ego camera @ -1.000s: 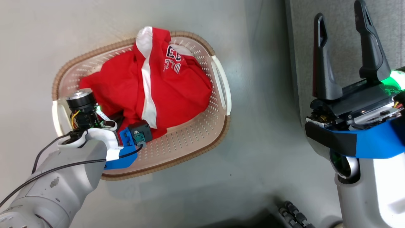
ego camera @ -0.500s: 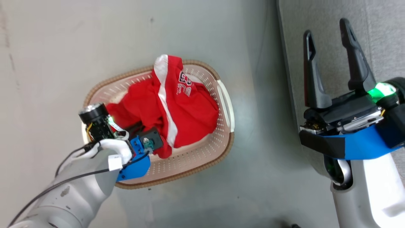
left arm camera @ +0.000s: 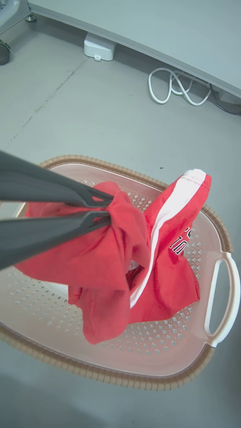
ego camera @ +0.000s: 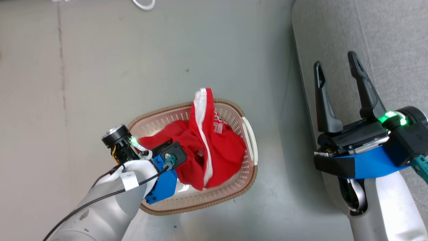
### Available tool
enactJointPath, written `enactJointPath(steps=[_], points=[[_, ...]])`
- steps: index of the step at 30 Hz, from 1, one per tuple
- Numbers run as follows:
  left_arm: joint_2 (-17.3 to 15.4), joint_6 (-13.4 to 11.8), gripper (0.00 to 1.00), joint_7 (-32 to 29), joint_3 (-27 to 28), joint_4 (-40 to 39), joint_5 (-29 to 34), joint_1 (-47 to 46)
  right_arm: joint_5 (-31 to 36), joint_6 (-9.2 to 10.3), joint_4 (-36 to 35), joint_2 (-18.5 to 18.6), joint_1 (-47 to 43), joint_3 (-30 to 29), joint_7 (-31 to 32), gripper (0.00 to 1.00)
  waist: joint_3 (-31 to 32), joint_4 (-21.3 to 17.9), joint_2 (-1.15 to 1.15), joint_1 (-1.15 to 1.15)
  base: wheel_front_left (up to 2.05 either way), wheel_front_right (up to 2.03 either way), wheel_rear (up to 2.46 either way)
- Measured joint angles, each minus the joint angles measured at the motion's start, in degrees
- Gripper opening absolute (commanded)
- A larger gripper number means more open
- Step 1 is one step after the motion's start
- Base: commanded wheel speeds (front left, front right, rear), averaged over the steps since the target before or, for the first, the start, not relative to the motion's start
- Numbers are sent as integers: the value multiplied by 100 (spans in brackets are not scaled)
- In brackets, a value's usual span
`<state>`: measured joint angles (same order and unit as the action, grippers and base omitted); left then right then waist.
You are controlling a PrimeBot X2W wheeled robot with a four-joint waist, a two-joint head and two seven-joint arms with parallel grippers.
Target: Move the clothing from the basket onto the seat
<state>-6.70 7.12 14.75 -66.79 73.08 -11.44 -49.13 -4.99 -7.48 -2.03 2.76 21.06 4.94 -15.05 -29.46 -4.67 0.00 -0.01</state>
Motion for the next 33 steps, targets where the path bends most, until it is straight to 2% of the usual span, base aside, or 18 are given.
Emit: enactJointPath(steps=[6, 13, 23, 33], points=[[-42, 0, 0, 21, 165, -323, -221, 220, -2, 0, 89, 0, -180, -20, 0, 100, 435, 138, 0, 0, 0, 0, 0], [-244, -88, 0, 24, 527, -1104, -490, 545, -15, 0, 175, 1, -401, -86, 0, 100, 851, 270, 0, 0, 0, 0, 0], [-612, -305, 0, 24, 1324, -2391, -724, 933, -20, 0, 270, 1, -670, -118, 0, 100, 1361, 408, 0, 0, 0, 0, 0], [-786, -312, 0, 25, 2248, -3613, -773, 1254, -27, 0, 333, 1, -912, -141, 0, 100, 1798, 477, 0, 0, 0, 0, 0]])
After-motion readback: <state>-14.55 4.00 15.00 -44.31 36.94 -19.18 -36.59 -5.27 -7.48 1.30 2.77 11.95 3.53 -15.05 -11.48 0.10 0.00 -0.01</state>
